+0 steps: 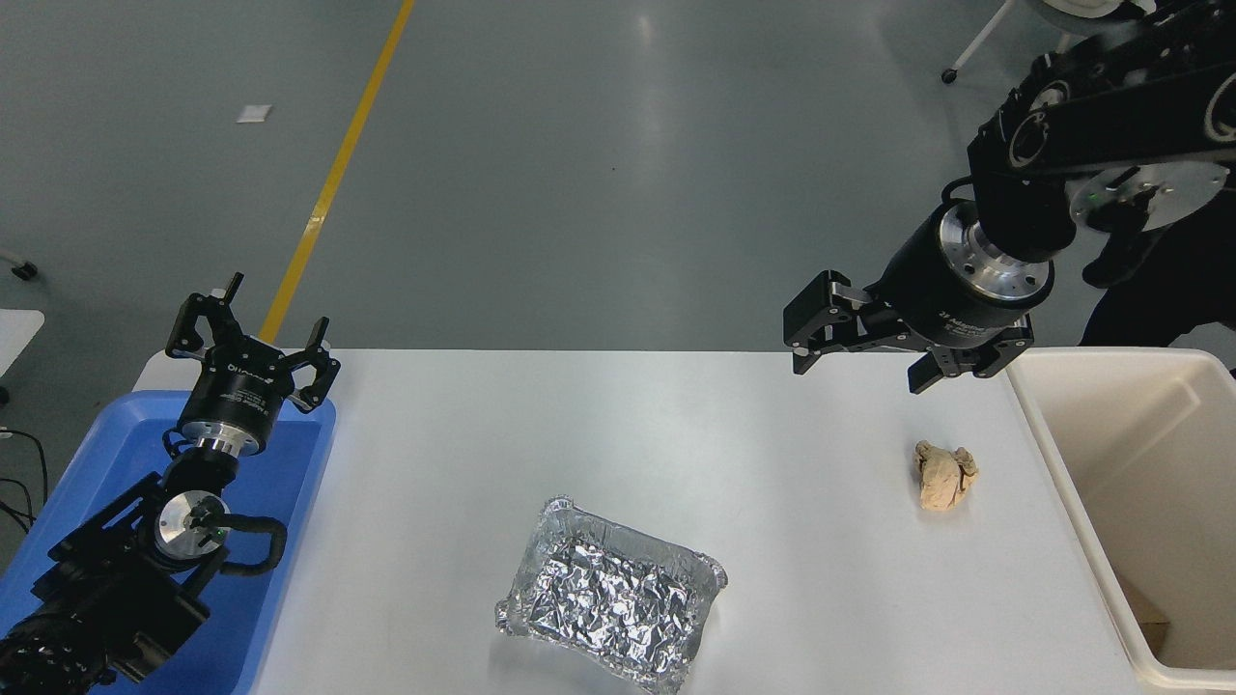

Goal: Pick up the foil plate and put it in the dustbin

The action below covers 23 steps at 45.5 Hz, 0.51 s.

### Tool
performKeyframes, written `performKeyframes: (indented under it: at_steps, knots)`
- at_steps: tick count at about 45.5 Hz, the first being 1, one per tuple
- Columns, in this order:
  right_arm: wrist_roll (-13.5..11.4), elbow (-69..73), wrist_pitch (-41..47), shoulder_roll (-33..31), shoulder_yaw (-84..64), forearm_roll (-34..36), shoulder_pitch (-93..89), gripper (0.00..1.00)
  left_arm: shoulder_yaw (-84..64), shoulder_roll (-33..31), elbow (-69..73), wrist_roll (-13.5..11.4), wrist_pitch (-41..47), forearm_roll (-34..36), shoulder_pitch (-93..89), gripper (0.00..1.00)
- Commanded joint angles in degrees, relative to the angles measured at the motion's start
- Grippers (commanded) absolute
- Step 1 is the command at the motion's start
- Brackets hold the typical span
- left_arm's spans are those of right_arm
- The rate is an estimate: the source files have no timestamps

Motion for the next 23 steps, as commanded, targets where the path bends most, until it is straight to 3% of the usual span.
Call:
performKeyframes:
  at_steps: [1,23]
  knots:
    - [0.09,-0.07,0.00,-0.01,-0.23,0.12,-0.18,1.00,0.00,0.00,0.02,0.00,0.00,0.02,0.00,0.99]
    - [0.00,-0.16,-2.71,3.42,1.62,0.39,-12.74,1.00,0.00,0.00,0.02,0.00,0.00,0.02,0.00,0.99]
